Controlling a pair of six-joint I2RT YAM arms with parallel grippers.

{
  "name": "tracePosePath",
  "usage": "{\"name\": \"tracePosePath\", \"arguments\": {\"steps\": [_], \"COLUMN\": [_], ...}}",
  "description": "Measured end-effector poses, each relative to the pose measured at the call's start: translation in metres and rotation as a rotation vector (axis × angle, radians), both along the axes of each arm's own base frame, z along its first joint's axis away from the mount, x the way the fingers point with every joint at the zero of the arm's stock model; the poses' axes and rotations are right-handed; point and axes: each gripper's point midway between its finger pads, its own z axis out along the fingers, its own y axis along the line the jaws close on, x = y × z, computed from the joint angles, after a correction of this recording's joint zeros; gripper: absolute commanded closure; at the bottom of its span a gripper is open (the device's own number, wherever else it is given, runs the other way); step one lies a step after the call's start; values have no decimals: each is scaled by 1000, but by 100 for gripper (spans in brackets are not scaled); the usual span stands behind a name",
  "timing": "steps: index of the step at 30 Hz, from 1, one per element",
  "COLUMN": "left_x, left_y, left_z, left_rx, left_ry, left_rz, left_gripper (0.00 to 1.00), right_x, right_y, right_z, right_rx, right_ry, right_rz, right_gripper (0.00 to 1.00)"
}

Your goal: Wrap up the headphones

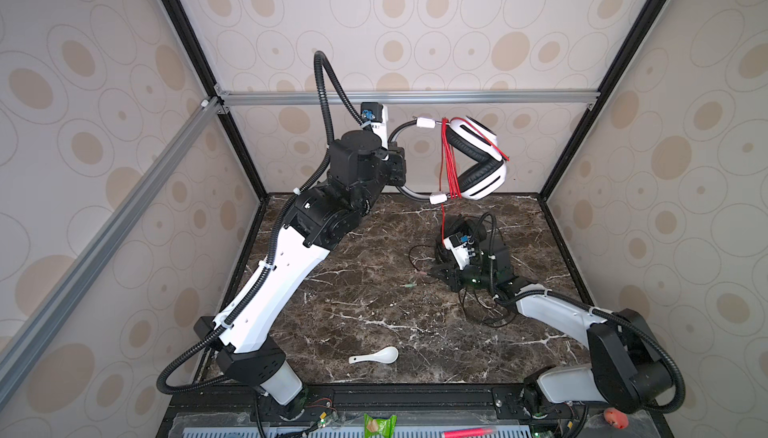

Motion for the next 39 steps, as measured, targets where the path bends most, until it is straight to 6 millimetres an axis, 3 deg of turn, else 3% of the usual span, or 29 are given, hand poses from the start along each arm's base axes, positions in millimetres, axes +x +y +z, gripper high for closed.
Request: {"name": "tracePosePath", "arguments": {"steps": [6, 11, 19, 23, 32, 39], "left_x": [27, 53, 86, 97, 100, 69], "left_y": [32, 46, 46, 48, 46, 42], "left_z": [-4, -22, -55, -86, -194, -236], "left_rx": [32, 80, 187, 289, 588, 741], "left_ry": [-7, 16, 45, 71, 229, 285], "left_rz": [112, 180, 245, 281, 262, 193], "left_gripper": [100, 100, 100, 100, 100, 100], "right_x": [-27, -46, -65, -67, -48, -9], "right_y": [2, -3, -7, -6, -5, -11], "right_z": [14, 19, 38, 58, 125, 144], "right_rx": [-61, -111, -192, -250, -347, -510], "right_ry": [-47, -64, -103, -155, -313, -356], "right_rz": [46, 69, 121, 158, 170, 110], "right_gripper": [100, 100, 100, 100, 100, 100]}}
